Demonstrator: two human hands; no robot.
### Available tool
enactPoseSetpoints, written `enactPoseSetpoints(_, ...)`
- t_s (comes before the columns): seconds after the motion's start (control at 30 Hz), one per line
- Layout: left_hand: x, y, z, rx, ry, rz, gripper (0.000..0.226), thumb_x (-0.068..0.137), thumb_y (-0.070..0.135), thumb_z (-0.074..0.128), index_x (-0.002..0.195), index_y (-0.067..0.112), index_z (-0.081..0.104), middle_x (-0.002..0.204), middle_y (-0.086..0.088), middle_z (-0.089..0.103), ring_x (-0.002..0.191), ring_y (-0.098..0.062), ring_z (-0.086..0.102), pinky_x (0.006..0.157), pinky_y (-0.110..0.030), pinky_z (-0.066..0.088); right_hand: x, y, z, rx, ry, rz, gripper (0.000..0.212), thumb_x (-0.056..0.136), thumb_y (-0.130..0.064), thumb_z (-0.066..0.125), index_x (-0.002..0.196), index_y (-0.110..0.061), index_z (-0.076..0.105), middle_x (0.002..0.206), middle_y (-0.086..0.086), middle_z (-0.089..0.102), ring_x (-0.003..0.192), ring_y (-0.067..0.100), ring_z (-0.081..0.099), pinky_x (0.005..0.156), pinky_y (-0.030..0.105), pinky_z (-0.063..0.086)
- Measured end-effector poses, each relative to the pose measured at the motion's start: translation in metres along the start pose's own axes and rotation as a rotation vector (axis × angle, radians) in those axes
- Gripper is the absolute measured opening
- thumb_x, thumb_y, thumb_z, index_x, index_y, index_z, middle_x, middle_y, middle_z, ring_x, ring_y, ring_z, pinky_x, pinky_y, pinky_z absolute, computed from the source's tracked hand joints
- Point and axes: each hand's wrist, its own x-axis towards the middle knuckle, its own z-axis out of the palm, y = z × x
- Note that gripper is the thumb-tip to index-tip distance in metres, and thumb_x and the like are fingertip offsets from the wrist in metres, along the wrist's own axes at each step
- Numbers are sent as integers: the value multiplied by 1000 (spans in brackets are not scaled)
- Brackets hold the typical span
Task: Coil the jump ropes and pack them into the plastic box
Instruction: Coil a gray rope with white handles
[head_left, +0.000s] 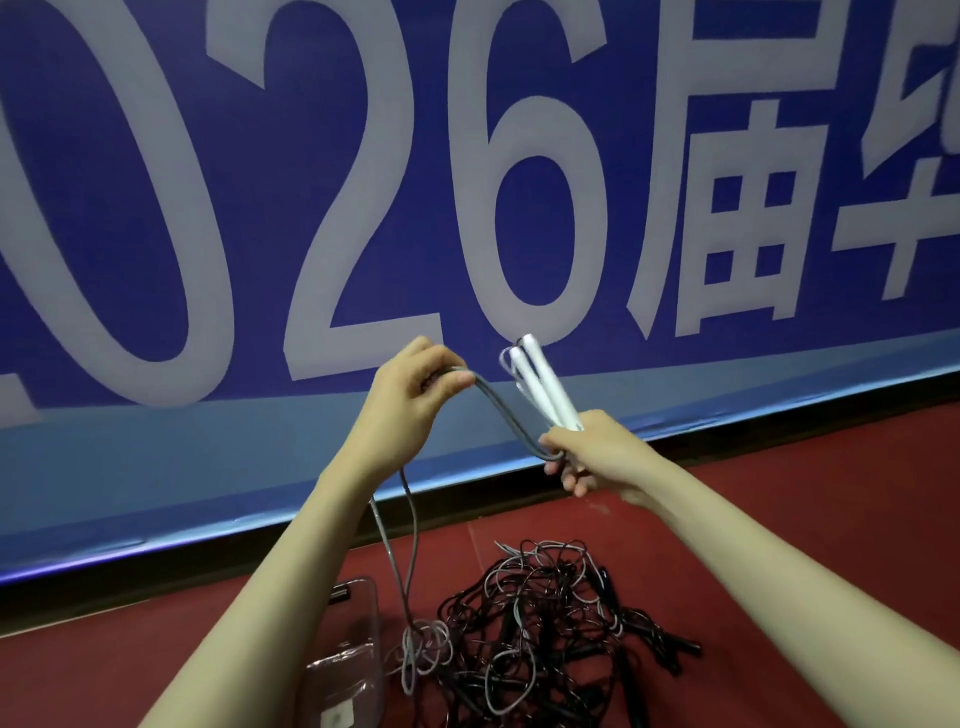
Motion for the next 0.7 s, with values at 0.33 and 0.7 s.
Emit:
enactPoseSetpoints(0.33,-10,-12,18,-13,-184,-191,22,98,20,52,77,19,56,70,9,64,62,-6,55,55,-22,42,-13,-5,13,-325,-592,18,23,95,-8,52,72,-13,49,50,-5,39,42,10,35,43,19,23)
enactPoseSetpoints(0.7,-8,-14,23,-4,-115,-357,35,99,28,52,72,5,52,57,-6,43,43,-15,43,36,-25,41,-2,-12,6,236,-528,57,29,90,8,51,108,-14,44,81,15,67,40,9,36,32,15,26)
